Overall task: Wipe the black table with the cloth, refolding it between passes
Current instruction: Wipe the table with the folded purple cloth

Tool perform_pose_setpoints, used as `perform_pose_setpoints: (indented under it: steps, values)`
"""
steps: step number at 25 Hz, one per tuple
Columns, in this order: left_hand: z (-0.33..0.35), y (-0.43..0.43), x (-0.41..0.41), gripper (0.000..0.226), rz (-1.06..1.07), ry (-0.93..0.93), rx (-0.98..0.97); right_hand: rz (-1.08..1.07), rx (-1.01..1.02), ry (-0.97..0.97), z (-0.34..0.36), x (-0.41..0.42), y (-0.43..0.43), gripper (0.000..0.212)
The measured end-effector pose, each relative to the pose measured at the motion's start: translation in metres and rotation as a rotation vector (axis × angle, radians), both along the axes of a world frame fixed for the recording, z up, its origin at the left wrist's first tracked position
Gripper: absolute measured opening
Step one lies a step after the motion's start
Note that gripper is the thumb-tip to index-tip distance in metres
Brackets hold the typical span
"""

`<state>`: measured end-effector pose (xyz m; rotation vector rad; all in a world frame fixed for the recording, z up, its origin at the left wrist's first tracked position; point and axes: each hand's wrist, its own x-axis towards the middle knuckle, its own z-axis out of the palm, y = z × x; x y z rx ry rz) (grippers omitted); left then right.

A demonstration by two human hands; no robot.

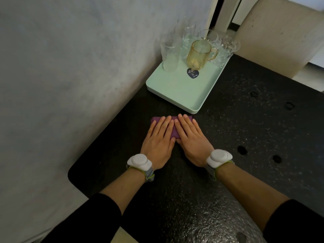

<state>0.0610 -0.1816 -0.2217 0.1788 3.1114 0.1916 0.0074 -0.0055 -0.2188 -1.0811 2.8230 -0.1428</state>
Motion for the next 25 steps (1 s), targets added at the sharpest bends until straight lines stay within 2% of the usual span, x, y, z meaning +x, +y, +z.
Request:
perform_pose_setpoints:
  steps: [18,25]
  values:
    - [0.004,0.100,0.133,0.062,-0.129,-0.074,0.002,-0.116,0.039,-0.055,0.007,0.157,0.106,0.065]
    - [0.006,0.104,0.117,0.062,-0.189,-0.067,0.024,-0.153,0.033,-0.005,0.003,0.149,0.113,0.065]
